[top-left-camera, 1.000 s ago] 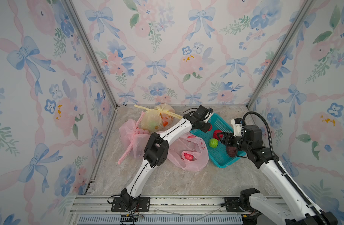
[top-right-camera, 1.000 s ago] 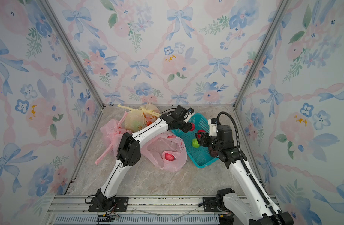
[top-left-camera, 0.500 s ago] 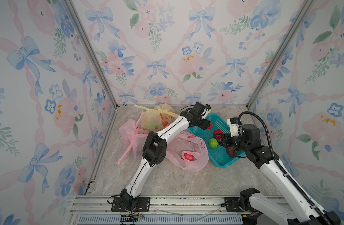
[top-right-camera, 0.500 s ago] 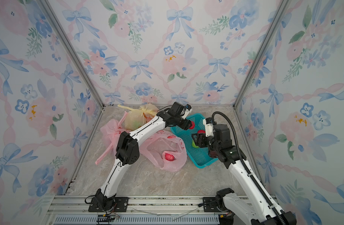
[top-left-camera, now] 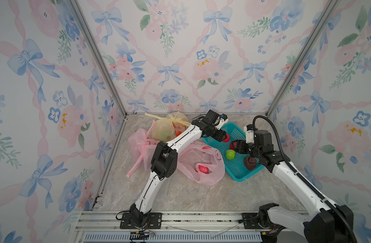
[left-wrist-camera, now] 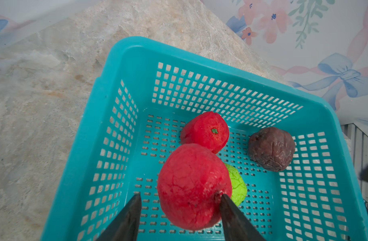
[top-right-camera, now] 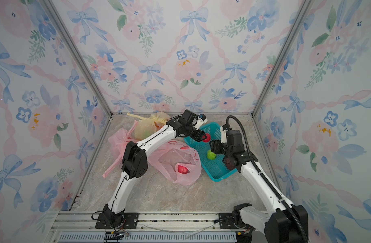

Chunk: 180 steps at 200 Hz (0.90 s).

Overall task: Untie the knot of a plastic bag & take out the apple
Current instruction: Place the apple in the basket.

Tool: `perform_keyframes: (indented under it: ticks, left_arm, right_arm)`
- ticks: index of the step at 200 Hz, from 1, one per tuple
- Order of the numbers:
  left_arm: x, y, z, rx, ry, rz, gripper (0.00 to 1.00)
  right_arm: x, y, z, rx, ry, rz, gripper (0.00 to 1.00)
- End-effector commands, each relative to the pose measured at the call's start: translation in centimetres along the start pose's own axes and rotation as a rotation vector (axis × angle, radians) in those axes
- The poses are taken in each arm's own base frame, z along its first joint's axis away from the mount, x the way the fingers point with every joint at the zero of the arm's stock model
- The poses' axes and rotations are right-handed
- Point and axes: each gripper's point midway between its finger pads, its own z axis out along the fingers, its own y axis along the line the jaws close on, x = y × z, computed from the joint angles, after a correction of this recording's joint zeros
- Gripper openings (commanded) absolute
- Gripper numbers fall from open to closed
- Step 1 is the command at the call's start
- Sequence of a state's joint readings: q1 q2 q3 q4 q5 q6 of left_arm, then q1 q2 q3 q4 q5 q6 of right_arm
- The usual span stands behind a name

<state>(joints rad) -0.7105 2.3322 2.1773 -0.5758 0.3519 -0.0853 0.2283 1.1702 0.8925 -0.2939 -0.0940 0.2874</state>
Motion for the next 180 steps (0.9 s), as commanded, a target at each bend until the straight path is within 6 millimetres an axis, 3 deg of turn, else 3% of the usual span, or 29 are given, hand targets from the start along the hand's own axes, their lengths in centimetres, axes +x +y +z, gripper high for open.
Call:
perform_keyframes:
  ticks: [1, 24, 57, 74, 96, 153, 180]
  left_arm:
    - [-0.4, -1.6, -1.5, 0.041, -0.009, 0.032, 0.62]
    - [0.3, -1.6, -1.1, 0.041, 0.008, 0.032, 0.62]
    - [0.8, -1.8, -0.5, 0.051, 0.022, 0.023, 0.62]
    - [0.9, -1.9, -0.4, 0.057, 0.024, 0.022, 0.62]
    - [0.7, -2.0, -0.3, 0.065, 0.021, 0.019, 0.62]
    - [0.2, -2.4, -1.0, 0.068, 0.007, 0.026, 0.62]
    - [0.1, -2.4, -1.5, 0.063, 0.003, 0.026, 0.62]
  right_arm:
    - [-2.9, -1.9, 1.3, 0.045, -0.078, 0.046, 0.65]
    - [-3.0, -2.3, 3.4, 0.034, -0.058, 0.059, 0.65]
    - [-2.7, -1.0, 5.5, -0.035, -0.016, 0.063, 0.65]
    - [-1.9, 0.1, 6.4, -0.064, 0.024, 0.043, 0.65]
    - [-0.7, 0.0, 7.7, -0.047, 0.069, 0.035, 0.65]
    - [1.5, -1.5, 9.9, 0.003, 0.137, 0.046, 0.65]
    - [1.6, -1.5, 9.6, 0.003, 0.14, 0.045, 0.65]
